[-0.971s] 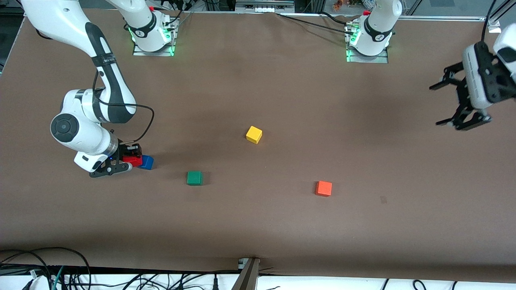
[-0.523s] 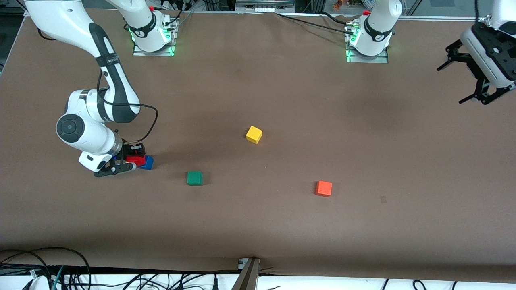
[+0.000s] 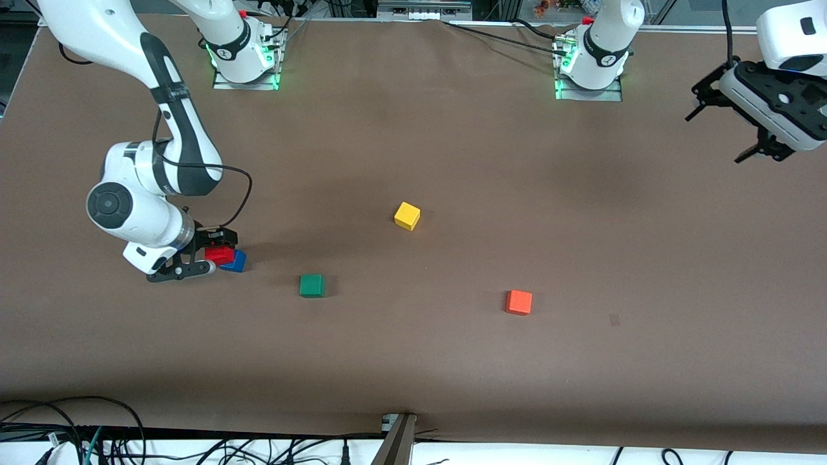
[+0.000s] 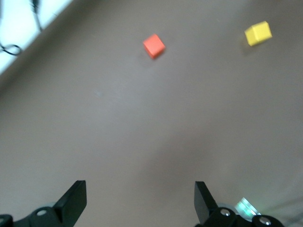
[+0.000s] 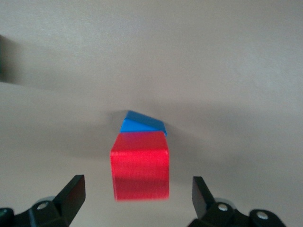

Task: Pass red block to right arm, stack on blue

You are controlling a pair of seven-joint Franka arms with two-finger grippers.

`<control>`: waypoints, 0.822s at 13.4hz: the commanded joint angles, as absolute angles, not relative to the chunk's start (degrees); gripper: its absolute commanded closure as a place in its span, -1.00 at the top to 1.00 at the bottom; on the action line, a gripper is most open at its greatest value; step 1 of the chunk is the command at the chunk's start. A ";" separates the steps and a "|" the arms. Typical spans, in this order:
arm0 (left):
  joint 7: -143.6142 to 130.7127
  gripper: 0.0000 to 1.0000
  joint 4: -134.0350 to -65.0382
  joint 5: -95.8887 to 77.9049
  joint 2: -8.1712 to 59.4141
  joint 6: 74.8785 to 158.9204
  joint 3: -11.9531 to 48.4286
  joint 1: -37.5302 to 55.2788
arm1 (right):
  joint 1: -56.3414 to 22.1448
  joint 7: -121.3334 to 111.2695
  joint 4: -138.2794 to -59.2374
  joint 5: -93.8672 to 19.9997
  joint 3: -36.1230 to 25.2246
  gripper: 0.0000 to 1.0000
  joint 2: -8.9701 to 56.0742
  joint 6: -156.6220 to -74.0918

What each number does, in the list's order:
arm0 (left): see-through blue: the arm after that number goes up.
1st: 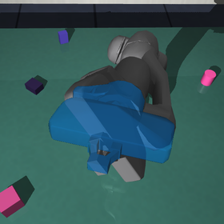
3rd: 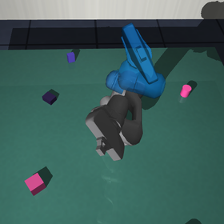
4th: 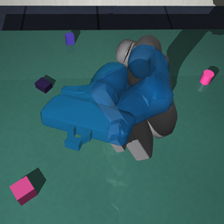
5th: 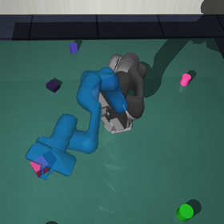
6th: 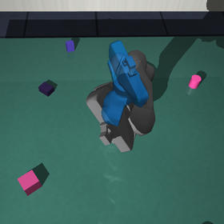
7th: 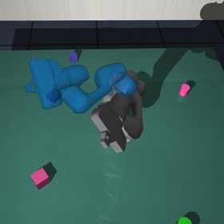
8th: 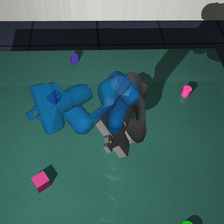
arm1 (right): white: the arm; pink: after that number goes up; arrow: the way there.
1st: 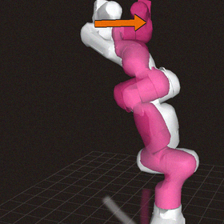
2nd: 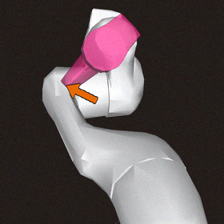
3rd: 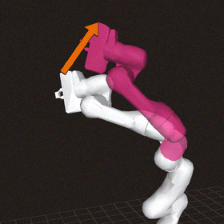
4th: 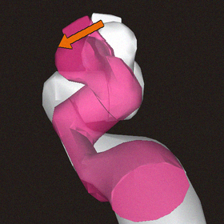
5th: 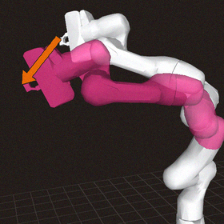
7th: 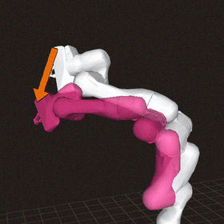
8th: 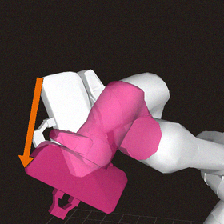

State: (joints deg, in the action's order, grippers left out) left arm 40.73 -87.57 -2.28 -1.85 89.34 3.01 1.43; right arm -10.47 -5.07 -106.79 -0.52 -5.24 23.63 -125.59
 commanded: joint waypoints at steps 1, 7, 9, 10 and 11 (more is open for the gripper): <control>39.11 1.00 -89.99 1.31 -2.72 95.70 2.55 2.37 | -10.11 -4.22 -105.48 -0.35 -5.97 1.00 16.28 -118.33; 20.70 1.00 -93.59 1.41 -3.86 95.10 2.55 2.37 | -9.93 -4.22 -83.55 -0.96 -8.87 1.00 11.34 -88.55; 11.99 1.00 -95.35 1.41 -4.65 93.96 2.64 2.37 | -9.67 2.23 -77.80 -5.50 -12.02 1.00 11.25 -82.29; 9.17 1.00 -96.06 1.41 -4.75 93.61 2.64 2.55 | -9.67 8.90 -77.61 -7.71 -13.52 1.00 10.99 -81.31; 7.40 1.00 -96.15 1.41 -4.75 92.99 2.72 2.81 | -9.67 10.62 -77.35 -7.21 -13.88 1.00 10.99 -81.56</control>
State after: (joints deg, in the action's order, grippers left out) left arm 12.52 -93.60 -0.26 -2.41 93.78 2.97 1.77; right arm -9.92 4.77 -79.74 -5.49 -12.47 9.23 -83.17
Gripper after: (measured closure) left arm 0.000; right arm 0.000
